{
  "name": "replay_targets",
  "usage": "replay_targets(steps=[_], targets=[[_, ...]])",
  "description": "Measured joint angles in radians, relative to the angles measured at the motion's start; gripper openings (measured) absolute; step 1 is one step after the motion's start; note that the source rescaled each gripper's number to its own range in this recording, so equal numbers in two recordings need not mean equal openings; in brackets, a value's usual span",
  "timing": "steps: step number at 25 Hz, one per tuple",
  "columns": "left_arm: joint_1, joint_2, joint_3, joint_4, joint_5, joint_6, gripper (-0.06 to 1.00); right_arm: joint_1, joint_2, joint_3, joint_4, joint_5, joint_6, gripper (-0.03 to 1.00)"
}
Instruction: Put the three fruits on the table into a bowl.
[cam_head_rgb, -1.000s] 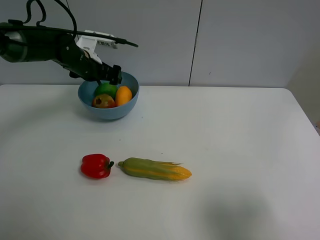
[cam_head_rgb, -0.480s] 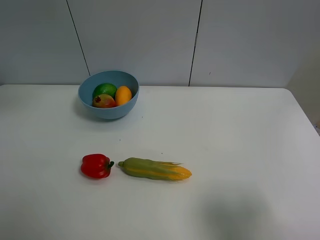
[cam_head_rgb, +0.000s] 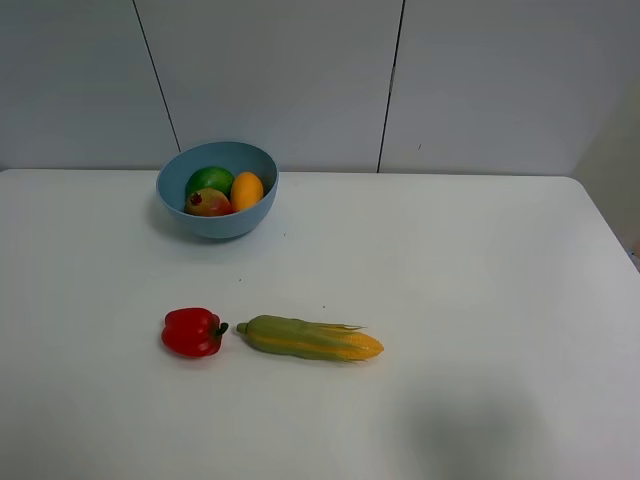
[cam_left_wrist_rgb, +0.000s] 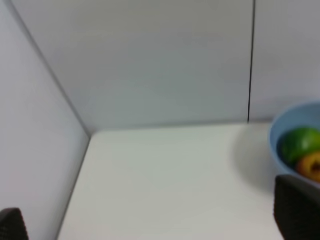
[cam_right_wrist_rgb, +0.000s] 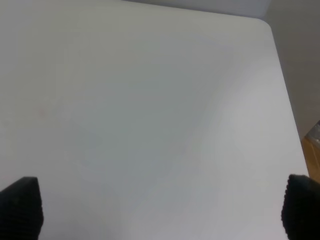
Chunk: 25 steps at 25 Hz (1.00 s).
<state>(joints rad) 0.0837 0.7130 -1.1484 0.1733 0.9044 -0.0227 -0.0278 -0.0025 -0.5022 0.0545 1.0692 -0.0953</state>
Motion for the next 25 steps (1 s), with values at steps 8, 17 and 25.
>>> replay_targets(steps=[8,17,25], targets=[[0.024,-0.471,0.489,-0.085,0.017,-0.011,0.97,0.000,0.000,0.000,0.000,0.000,0.000,0.89],[0.024,-0.718,0.599,-0.162,0.157,0.001,0.97,0.000,0.000,0.000,0.000,0.000,0.000,0.89],[0.024,-0.719,0.642,-0.160,0.153,0.001,0.97,0.000,0.000,0.000,0.000,0.000,0.000,0.89]])
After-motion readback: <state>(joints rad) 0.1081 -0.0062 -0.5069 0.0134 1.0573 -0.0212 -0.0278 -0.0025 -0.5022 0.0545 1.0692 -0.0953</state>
